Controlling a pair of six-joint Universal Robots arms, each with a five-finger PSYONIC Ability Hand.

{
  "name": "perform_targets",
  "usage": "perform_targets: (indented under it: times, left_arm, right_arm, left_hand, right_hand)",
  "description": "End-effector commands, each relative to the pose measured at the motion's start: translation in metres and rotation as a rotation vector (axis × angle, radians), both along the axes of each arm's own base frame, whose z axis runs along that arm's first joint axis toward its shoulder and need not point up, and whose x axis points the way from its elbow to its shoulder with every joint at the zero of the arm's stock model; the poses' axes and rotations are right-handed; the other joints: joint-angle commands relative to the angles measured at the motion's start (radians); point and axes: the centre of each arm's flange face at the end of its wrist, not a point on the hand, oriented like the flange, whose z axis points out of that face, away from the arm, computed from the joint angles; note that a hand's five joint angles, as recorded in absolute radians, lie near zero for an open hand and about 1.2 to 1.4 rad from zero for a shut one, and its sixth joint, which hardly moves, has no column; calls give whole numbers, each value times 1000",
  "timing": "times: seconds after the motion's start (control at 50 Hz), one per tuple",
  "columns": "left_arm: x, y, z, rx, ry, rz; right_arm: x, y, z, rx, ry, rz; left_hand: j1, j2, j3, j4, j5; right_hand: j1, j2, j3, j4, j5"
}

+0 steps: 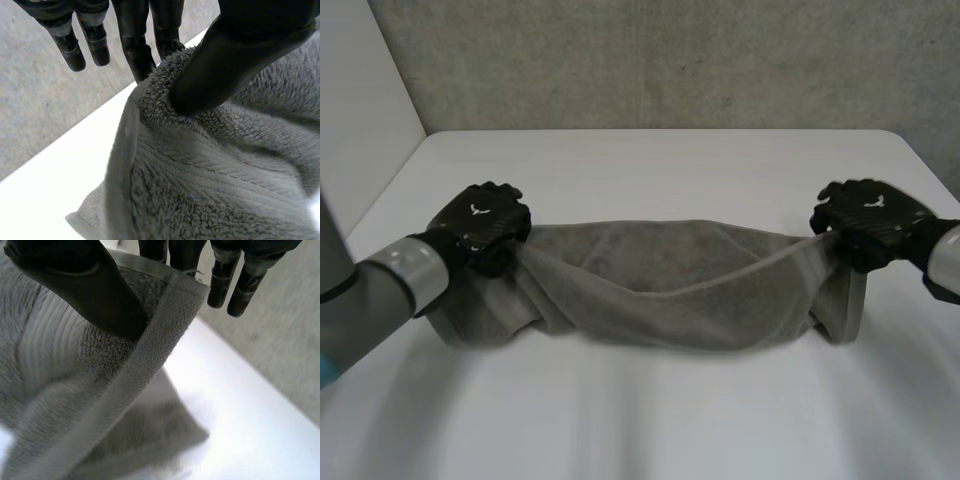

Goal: Fold the towel.

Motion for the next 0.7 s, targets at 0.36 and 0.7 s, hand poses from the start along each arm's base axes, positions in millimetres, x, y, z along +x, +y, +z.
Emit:
perform_targets:
  times: [0.36,0.7]
  left_arm:
    - [-23,-97,-52,-193,-66,5]
    - [-35,-110,-63,-323,-35,-14]
  right_arm:
    - [17,-84,-38,-70,-35,-271]
    - [26,-103,-59,-117,-39,-269]
  left_hand:
    - [87,112,-42,-56,72]
    - [87,112,-42,-56,72]
  right_hand:
    - [81,71,-51,-78,61]
    - [81,71,-51,-78,61]
